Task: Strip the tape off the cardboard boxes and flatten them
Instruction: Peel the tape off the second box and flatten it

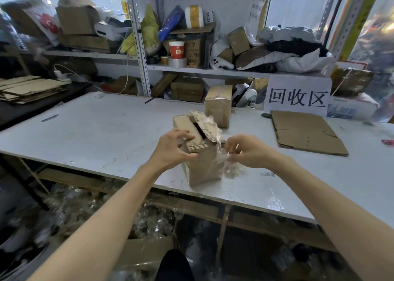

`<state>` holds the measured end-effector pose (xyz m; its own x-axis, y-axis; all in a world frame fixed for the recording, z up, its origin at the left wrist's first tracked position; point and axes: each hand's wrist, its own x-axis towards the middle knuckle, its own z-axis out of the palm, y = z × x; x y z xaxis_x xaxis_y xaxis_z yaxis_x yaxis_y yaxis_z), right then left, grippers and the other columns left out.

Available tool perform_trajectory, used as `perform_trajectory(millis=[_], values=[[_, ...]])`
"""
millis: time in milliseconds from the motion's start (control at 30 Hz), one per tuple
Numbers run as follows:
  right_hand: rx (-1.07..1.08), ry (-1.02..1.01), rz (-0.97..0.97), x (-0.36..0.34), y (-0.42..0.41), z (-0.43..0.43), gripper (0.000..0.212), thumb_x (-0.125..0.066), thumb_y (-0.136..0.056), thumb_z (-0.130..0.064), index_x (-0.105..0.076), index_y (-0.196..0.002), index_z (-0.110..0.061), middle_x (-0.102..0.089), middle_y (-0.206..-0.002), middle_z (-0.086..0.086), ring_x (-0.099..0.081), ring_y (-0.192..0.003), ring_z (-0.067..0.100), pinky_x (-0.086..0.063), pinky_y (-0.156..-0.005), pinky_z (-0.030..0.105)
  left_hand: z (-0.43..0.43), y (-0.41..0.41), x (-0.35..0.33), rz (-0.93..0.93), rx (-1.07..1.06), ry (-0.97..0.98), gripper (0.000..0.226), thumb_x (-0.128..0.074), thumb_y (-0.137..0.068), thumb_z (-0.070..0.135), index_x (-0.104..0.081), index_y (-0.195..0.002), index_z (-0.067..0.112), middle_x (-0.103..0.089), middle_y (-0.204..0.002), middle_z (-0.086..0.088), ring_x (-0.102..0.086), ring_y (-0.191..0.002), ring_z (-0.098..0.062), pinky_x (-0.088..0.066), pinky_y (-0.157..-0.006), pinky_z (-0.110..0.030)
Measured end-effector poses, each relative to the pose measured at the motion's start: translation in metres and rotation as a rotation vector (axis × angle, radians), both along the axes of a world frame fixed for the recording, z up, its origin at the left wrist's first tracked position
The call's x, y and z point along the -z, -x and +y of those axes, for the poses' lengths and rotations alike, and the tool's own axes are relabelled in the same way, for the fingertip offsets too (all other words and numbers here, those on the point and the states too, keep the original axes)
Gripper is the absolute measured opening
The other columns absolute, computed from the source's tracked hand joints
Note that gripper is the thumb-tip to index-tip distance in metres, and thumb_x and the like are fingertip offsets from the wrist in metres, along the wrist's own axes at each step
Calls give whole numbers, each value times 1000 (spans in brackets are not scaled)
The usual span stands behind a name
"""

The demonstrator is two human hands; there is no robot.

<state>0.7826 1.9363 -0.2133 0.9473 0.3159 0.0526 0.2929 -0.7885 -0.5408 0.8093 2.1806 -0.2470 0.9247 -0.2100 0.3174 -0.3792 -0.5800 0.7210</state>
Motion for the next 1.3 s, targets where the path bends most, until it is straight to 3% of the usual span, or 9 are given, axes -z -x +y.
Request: perform_trajectory(millis=[167, 333, 500, 667, 767, 900, 1000, 1167, 1300], values=[[29, -405, -37, 9, 7, 10, 28, -76, -72, -7, -65, -97, -14, -68, -93, 5, -68, -81, 23, -57, -69, 30, -17, -3, -3, -101, -162, -117, 53, -92, -57, 42, -58, -89, 17, -48, -96, 3, -45, -76, 3, -38, -64, -3], [146, -430, -25, 17, 9, 31, 42, -87, -63, -34, -64, -87, -10, -68, -81, 3, -65, -71, 18, -53, -66, 29, -28, -3, 3, -140, -199, -144, 55, -91, -60, 42, -56, -94, 18, -47, -99, 2, -48, -82, -11, -40, -72, -24], [263, -454, -70, 29, 3, 25, 24, -72, -70, 7, -57, -69, -12, -67, -69, 7, -66, -62, 18, -55, -58, 29, -21, -7, 4, -120, -154, -127, 46, -91, -63, 34, -62, -95, 16, -53, -95, 4, -49, -86, -11, -34, -64, -9], [317, -634, 37, 32, 6, 12, 34, -56, -64, 19, -58, -57, -14, -61, -55, 6, -57, -46, 18, -43, -45, 23, -4, -6, 6, -41, -65, -30, 46, -90, -66, 14, -65, -105, 14, -61, -111, 0, -54, -101, -14, -49, -86, -23], [326, -670, 3, 28, 6, 18, 16, -63, -62, -2, -60, -70, -15, -63, -70, 5, -60, -60, 18, -47, -52, 26, -7, -4, 6, -38, -69, -49, 43, -89, -65, 14, -65, -100, 13, -62, -108, -4, -57, -102, -22, -53, -89, -35], [326, -597, -30, 21, 6, 23, 50, -65, -53, -36, -60, -102, -22, -63, -101, 1, -63, -89, 22, -54, -77, 41, -14, 5, 17, 35, -27, 19, 37, -89, -66, 14, -60, -88, 21, -64, -107, -3, -61, -102, -22, -57, -86, -34], [293, -363, -218, 20, 7, 27, 48, -70, -63, -50, -64, -106, -29, -67, -103, -4, -64, -84, 16, -56, -74, 38, -13, 5, 16, 98, -32, 93, 38, -89, -65, 21, -64, -93, 13, -63, -109, -2, -61, -99, -17, -56, -79, -23], [237, -219, -275, 21, 8, 38, 62, -68, -60, -75, -65, -104, -31, -69, -98, -9, -64, -81, 9, -53, -69, 31, -10, 2, -9, 508, -57, 644, 52, -64, -77, 53, -67, -102, 8, -65, -107, -7, -60, -101, -26, -53, -75, -39], [326, -215, -262, 14, 7, 48, 74, -54, -52, -89, -63, -90, -26, -69, -85, -8, -64, -78, 11, -55, -71, 37, -10, -2, -16, 591, -111, 565, 49, -70, -84, 48, -58, -117, 13, -65, -117, -8, -64, -104, -22, -55, -72, -39]])
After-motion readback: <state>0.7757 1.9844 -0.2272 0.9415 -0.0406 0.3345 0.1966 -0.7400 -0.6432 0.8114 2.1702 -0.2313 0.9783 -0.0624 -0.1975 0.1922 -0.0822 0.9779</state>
